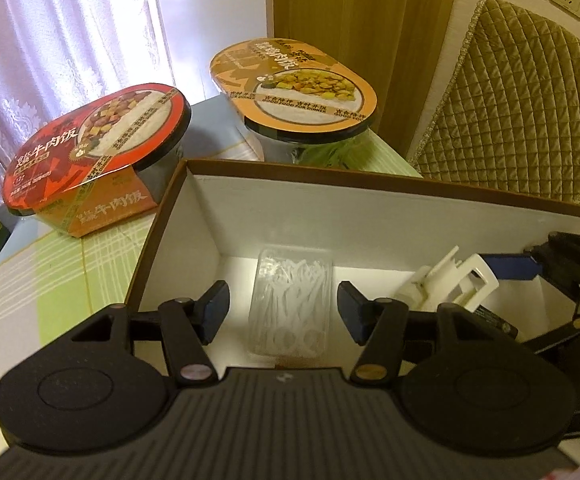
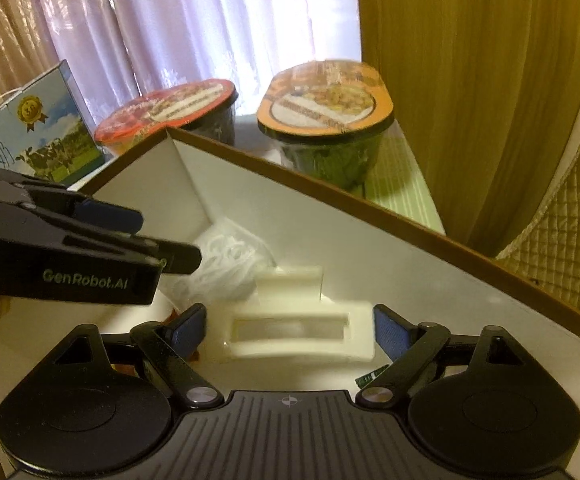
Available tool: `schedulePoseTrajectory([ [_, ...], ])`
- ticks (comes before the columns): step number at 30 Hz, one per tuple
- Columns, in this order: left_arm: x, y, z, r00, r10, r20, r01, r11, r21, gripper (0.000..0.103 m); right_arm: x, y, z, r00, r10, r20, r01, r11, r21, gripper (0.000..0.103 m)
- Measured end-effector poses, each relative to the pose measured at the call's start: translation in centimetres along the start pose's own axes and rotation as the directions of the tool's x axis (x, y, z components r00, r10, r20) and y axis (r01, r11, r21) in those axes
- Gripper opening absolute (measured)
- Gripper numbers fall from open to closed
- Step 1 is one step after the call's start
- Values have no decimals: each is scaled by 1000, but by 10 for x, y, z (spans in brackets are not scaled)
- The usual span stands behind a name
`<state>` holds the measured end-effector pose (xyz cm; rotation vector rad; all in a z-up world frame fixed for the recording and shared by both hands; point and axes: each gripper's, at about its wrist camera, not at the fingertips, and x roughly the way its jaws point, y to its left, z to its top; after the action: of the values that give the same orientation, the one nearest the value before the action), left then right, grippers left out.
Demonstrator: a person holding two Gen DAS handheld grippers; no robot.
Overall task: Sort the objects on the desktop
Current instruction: 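Open the left tool to drop the floss box while the right tool releases the claw clip inside, then withdraw both tools from the brown box back over the remaining table items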
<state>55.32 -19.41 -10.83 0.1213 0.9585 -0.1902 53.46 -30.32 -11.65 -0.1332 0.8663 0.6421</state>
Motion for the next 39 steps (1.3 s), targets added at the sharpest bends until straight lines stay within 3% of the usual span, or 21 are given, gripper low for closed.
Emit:
schedulePoseTrajectory([
  [12,-29,2,-16,1000,5,-2,-5,1000,0,70,-35,-1,-14,999,-16,-32,15,1000,-27,101],
  [23,-62,-6,-31,1000,7,19,-7,1000,-5,78,-77,6,-25,999,-47,-20,46,999,-13,101],
  [27,-80,-8,-38,999,-3,34,3,1000,-6,85,-93,9,-30,999,-50,-14,50,999,4,101],
  [39,-132,-15,-67,998,-24,67,25,999,-27,88,-140,26,-46,998,-56,32,56,998,28,101],
])
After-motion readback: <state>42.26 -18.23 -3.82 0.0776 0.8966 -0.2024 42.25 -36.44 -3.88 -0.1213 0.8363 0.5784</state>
